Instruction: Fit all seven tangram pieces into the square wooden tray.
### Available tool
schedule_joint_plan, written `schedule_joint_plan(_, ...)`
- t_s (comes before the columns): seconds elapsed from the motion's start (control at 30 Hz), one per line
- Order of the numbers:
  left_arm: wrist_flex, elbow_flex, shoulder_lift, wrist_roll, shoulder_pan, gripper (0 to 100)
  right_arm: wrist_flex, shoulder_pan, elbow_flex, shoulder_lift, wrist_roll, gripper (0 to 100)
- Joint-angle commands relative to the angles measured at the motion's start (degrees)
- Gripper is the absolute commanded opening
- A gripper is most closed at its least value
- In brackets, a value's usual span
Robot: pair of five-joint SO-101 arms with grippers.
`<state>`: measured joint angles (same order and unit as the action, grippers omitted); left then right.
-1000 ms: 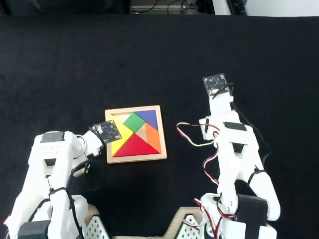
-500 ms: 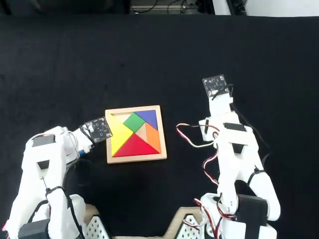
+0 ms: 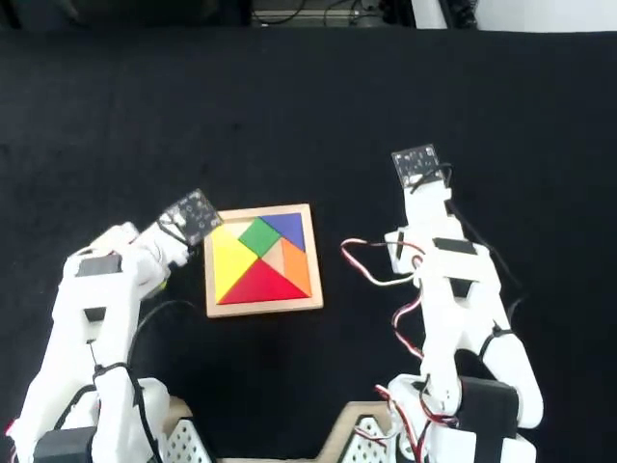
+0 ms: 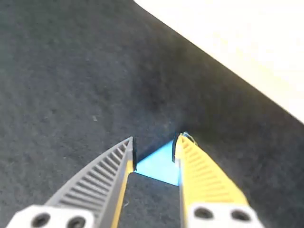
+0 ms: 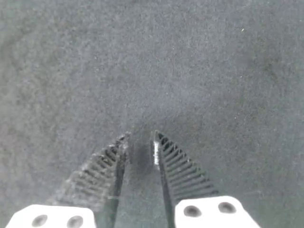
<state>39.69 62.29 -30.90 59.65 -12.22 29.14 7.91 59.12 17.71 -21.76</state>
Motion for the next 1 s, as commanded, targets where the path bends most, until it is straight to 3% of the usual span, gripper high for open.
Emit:
schedule_joint_plan(0.0,1.0,-4.9,-0.9,1.1,-1.5,15,-0.8,-0.7,-0.4,-0.1,-0.4,8.1)
schedule_joint_plan(0.13,20.3,-12.6,-0.7,24.2,-6.1,15,-0.8,-0.7,-0.4,-0.1,-0.4,8.1)
schedule_joint_plan(0.2,28.2,-18.9,0.8,29.8,-7.8,15,-0.8,-0.7,-0.4,-0.1,-0.4,8.1)
schedule_joint_plan(0.3,37.4,-30.2,8.4,34.7,-8.7,16,-0.8,-0.7,-0.4,-0.1,-0.4,8.1)
schedule_joint_plan(0.43,47.0,-44.9,26.4,34.5,-6.5,23,-0.8,-0.7,-0.4,-0.1,-0.4,8.1)
schedule_joint_plan(0.57,58.1,-54.8,38.7,34.3,-1.5,22,-0.9,-0.7,-0.4,-0.1,-0.4,8.1)
schedule_joint_plan(0.8,43.8,-46.8,35.3,34.5,0.7,22,-1.0,-0.7,-0.5,-0.1,-0.4,8.1)
schedule_joint_plan(0.97,39.0,-40.2,34.0,41.8,-2.1,22,-1.1,-0.7,-0.6,-0.1,-0.4,8.1)
